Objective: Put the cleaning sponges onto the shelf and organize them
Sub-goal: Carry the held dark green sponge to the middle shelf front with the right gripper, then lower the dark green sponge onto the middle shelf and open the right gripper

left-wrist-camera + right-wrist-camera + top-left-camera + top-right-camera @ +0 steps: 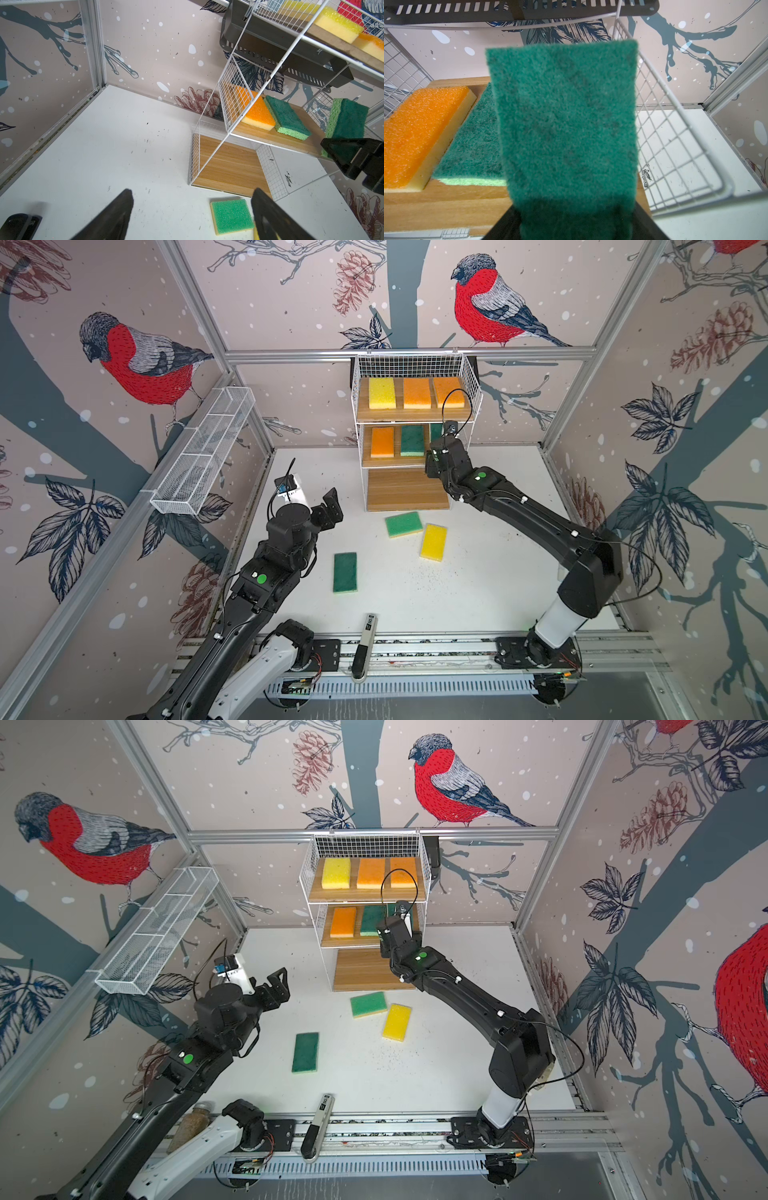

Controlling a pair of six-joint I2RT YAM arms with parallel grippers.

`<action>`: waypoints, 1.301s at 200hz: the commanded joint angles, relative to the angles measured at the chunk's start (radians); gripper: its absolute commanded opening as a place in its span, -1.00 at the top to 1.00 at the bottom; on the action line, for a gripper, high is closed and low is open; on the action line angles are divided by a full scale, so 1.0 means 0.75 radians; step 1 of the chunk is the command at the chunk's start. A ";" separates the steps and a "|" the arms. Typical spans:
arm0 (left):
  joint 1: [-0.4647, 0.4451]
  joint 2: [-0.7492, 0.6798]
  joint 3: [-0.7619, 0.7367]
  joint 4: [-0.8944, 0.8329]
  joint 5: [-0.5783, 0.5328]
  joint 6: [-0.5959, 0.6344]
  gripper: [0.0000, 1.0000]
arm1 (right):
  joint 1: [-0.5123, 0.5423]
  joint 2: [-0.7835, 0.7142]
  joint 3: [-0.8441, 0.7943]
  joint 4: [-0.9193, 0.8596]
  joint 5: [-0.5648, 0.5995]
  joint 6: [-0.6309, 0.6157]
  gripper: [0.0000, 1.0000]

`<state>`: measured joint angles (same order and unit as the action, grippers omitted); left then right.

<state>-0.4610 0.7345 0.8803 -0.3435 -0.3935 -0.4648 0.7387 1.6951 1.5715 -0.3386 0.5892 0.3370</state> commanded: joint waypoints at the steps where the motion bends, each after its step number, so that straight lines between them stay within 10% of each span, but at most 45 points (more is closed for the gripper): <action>1: 0.003 -0.003 -0.004 0.052 0.002 0.010 -0.78 | -0.018 -0.002 0.017 0.191 0.026 0.017 -0.38; 260: 0.003 -0.034 -0.002 0.035 0.043 0.002 -0.78 | 0.017 -0.102 0.010 0.147 0.093 0.026 -0.56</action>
<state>-0.4603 0.7116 0.8719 -0.3447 -0.3691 -0.4656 0.7422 1.6524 1.5719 -0.3840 0.5983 0.3408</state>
